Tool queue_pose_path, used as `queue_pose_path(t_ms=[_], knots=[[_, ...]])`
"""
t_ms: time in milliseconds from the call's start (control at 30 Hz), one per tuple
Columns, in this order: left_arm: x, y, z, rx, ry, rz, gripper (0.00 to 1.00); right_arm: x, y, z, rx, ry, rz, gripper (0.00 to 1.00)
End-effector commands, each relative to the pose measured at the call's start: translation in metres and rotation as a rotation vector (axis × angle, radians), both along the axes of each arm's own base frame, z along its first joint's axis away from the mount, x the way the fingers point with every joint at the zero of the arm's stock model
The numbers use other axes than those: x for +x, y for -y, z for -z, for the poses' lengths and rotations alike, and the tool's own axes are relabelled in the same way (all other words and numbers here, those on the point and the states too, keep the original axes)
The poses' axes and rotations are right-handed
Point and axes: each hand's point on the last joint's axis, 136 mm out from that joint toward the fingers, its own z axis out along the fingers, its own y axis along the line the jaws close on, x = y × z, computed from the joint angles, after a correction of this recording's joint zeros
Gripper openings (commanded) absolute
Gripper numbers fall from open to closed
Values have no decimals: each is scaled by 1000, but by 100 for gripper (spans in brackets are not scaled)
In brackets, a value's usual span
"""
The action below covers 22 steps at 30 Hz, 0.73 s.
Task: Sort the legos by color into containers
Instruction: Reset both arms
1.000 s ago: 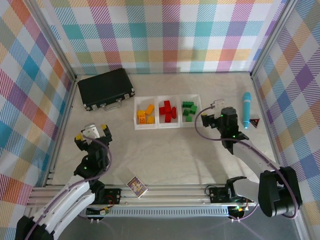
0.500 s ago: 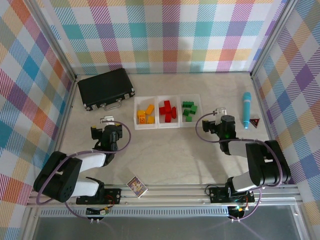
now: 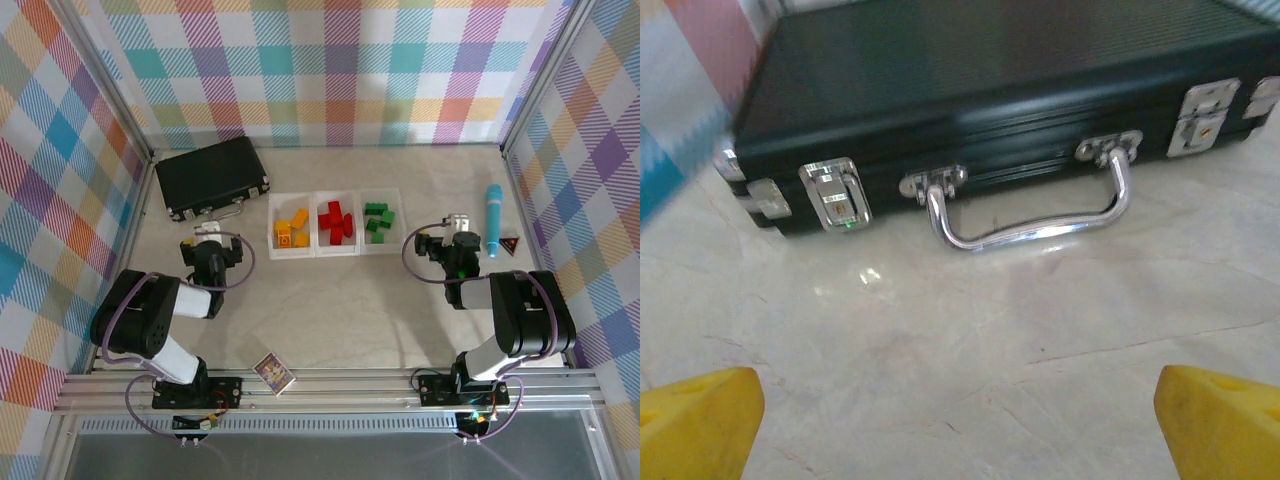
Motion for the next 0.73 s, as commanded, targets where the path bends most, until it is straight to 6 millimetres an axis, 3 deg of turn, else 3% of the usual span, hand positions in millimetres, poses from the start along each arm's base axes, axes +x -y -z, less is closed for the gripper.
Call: queue_pose_path(t_ms=[0,700], knots=[[10,6,-4,-102,17,50,100,7,9,-14,25,47,58,99],[10,7,-2,-98,4,51,100,9,1,-13,21,35,5,99]])
